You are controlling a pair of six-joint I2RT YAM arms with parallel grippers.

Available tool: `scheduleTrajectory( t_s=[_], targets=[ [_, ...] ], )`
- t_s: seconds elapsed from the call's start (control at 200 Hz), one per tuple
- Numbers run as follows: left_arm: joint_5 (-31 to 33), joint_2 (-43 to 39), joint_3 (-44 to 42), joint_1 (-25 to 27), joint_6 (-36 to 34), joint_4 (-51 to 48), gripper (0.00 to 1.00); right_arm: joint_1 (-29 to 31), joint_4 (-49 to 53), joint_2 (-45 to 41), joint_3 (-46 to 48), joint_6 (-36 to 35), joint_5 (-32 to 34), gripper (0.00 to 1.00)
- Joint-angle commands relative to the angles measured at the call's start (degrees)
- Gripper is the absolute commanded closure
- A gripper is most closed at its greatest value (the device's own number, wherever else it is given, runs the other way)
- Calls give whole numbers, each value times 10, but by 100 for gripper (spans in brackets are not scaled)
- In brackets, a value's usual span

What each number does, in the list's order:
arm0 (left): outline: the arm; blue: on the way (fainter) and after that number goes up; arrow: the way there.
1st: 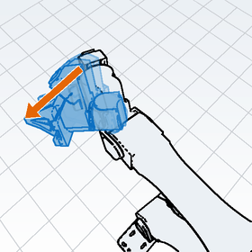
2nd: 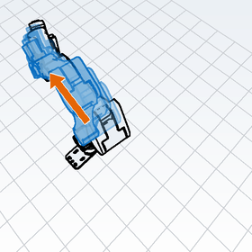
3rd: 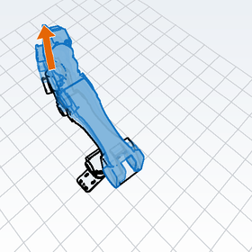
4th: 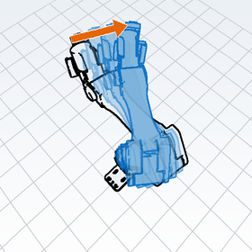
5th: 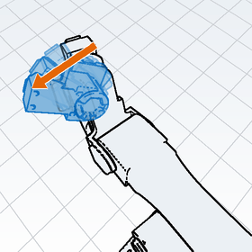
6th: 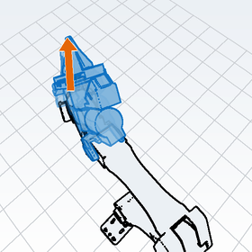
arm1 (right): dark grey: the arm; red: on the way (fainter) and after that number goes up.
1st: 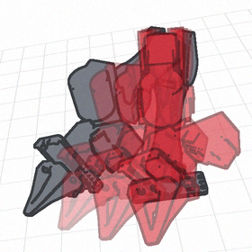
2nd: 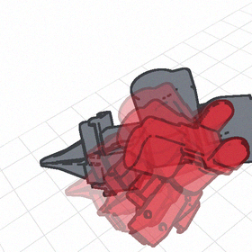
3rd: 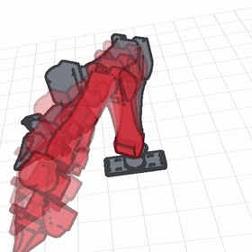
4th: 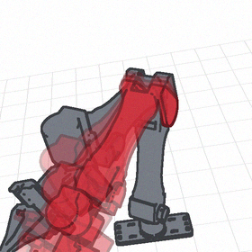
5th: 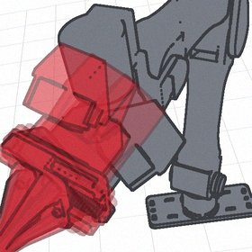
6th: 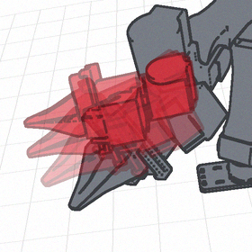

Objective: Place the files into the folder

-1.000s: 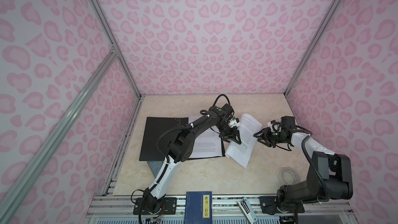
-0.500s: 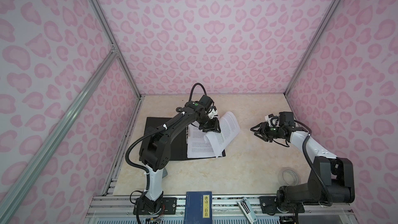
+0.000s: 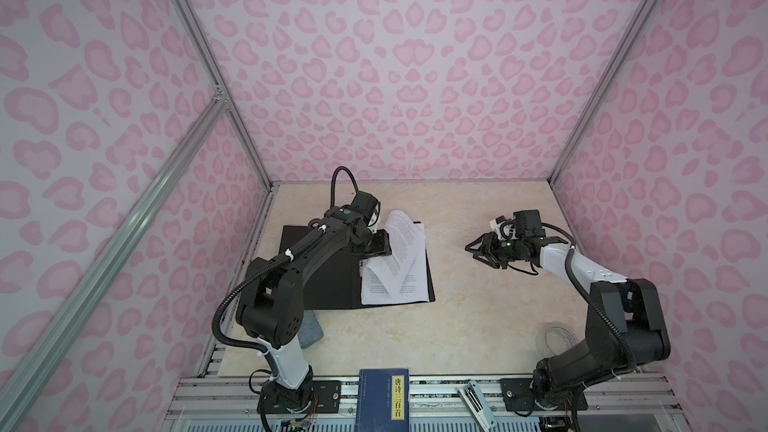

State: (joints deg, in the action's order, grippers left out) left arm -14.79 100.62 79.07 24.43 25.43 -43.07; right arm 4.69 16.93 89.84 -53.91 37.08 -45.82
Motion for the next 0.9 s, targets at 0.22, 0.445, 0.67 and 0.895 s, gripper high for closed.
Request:
scheduleTrajectory(
  t_s=[0.22,0.445,0.67,0.895],
  targets=[
    [42,-20,-40,-3,27,35,17,27,-39,39,-3,16,19,52],
    [44,-30,-72,-3,34,54,14,42,-111,74,12,65,43,52],
    [52,-41,-26,-8,5,38,13,48,-57,138,-59,16,51,52],
    [55,-75,53,-59,-40,8,5,48,51,211,-179,-73,72,51]
  ],
)
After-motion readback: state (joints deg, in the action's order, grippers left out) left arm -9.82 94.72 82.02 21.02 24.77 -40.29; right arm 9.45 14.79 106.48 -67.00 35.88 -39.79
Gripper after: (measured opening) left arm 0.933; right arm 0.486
